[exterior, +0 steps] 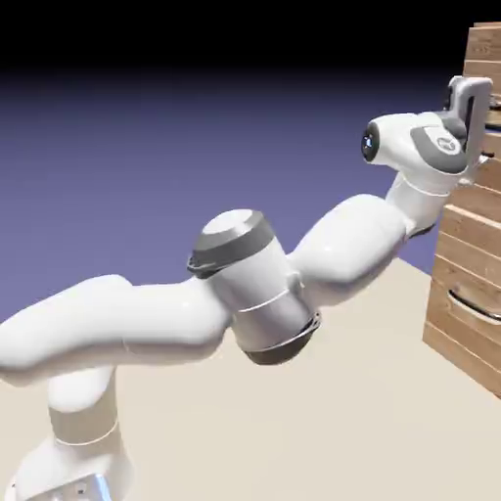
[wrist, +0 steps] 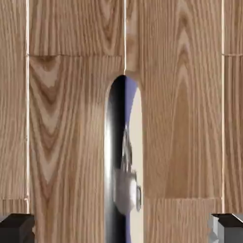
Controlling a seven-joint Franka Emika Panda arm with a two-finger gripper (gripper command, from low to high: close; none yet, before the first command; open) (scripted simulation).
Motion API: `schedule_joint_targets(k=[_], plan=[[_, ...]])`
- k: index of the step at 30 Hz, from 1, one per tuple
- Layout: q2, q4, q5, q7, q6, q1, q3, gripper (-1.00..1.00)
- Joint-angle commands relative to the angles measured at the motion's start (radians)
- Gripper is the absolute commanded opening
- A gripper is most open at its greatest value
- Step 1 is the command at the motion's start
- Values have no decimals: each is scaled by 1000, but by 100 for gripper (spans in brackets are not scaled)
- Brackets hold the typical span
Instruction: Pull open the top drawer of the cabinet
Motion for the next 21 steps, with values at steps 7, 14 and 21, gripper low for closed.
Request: schedule_joint_targets(k=[7,14,21], plan=[[-51,-47,-35,-31,-42,-15,57,-100],[-70,-300,-74,35,-134,-179,121,-100],[-70,-554,-74,104,-210,-359,180,-100]])
